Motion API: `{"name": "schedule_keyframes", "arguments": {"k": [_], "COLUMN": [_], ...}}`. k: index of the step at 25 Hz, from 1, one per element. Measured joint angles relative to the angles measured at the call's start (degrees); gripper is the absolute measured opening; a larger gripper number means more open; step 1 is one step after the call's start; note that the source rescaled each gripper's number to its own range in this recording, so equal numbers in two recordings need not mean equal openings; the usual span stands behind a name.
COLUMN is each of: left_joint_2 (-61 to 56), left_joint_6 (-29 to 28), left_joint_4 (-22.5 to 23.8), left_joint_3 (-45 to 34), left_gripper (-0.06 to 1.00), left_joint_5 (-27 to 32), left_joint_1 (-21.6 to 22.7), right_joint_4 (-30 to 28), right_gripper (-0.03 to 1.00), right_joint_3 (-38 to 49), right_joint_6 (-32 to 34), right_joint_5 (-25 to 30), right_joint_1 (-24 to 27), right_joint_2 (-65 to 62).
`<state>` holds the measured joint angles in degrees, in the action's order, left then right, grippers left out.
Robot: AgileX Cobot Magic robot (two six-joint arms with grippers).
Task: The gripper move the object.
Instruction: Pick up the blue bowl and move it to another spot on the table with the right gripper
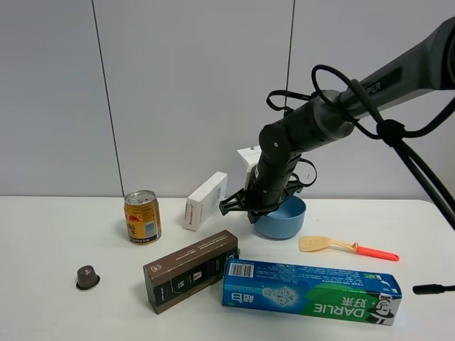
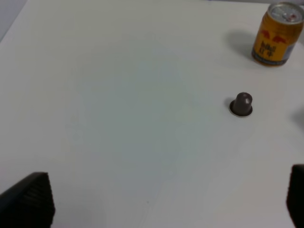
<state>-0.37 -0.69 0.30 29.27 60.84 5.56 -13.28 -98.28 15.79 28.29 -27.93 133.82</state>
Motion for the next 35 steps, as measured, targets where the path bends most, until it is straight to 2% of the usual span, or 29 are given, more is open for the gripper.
{"name": "schedule_keyframes", "arguments": {"k": [7, 12, 20, 25, 35], "left_joint_2": [0.0, 0.0, 0.0, 0.0, 0.0], "left_joint_6": [0.0, 0.0, 0.0, 0.0, 0.0], "left_joint_4": [0.0, 0.0, 0.0, 0.0, 0.0], "left_joint_3": [0.0, 0.0, 0.0, 0.0, 0.0], "left_gripper": [1.00, 1.00, 1.00, 1.00, 1.00], "left_joint_5": [0.0, 0.0, 0.0, 0.0, 0.0], "left_joint_1": [0.0, 0.0, 0.0, 0.0, 0.0], "right_joint_4": [-1.5, -3.2, -4.7, -3.1, 2.8], "right_gripper": [0.00, 0.00, 0.00, 0.00, 0.00], "right_joint_3": [0.0, 0.0, 0.0, 0.0, 0.0], "right_joint_6": [-1.8, -1.8, -6.9, -9.2, -14.3], "right_joint_5": [2.6, 7.5, 13.7, 17.8, 25.8], "right_joint_1": [0.0, -0.1, -0.2, -1.0, -5.9], "right_joint_2": [-0.1, -1.6, -9.2, -15.0, -23.4]}}
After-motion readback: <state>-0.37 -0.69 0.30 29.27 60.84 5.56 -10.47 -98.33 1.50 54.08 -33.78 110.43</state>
